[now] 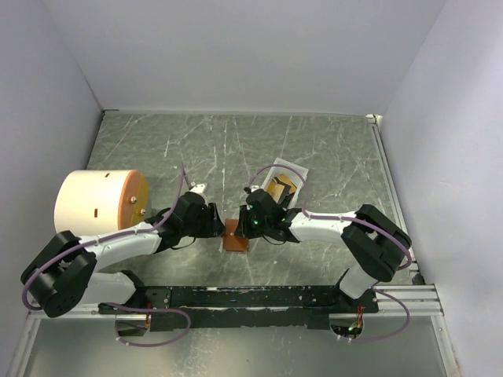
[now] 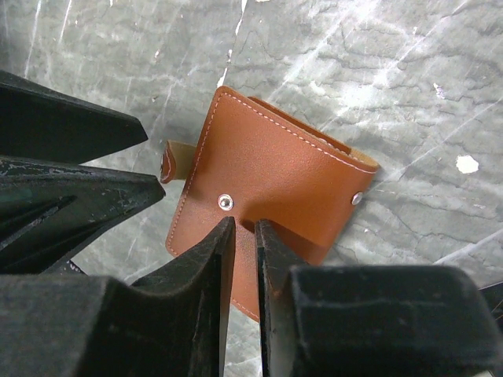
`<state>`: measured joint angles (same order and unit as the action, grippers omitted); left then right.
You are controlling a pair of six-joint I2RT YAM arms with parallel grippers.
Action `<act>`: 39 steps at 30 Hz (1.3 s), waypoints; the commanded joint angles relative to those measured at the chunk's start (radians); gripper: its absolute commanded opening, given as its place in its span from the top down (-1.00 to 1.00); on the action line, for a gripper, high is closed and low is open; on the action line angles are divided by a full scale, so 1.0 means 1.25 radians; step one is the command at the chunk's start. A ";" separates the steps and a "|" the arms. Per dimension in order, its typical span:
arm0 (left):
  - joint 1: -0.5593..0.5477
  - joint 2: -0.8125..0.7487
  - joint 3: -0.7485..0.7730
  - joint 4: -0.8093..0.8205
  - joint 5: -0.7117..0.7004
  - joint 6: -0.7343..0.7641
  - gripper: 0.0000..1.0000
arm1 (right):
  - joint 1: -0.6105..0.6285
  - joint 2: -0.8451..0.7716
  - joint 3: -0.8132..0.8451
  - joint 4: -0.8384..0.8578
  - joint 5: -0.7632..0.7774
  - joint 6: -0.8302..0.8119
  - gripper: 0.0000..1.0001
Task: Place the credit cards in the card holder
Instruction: Close the card holder at the center of the board.
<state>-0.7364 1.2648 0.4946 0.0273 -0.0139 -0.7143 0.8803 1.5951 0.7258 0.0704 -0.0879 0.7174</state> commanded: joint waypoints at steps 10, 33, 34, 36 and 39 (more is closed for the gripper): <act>-0.004 0.046 0.056 0.000 -0.015 0.066 -0.18 | 0.004 0.036 -0.005 -0.051 0.045 -0.011 0.66; -0.013 0.088 0.105 0.018 0.072 0.062 0.86 | 0.006 0.053 -0.002 -0.038 0.038 -0.006 0.68; -0.013 0.090 0.103 0.024 0.079 0.057 0.86 | 0.006 0.054 -0.001 -0.037 0.037 -0.005 0.68; -0.013 0.094 0.099 0.035 0.090 0.051 0.87 | 0.006 0.055 -0.002 -0.034 0.037 -0.004 0.68; -0.013 0.089 0.089 0.060 0.109 0.038 0.87 | 0.006 0.054 -0.003 -0.035 0.038 -0.006 0.68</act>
<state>-0.7460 1.3933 0.6044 0.0368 0.0608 -0.6403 0.8848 1.6138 0.7368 0.0837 -0.0826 0.7216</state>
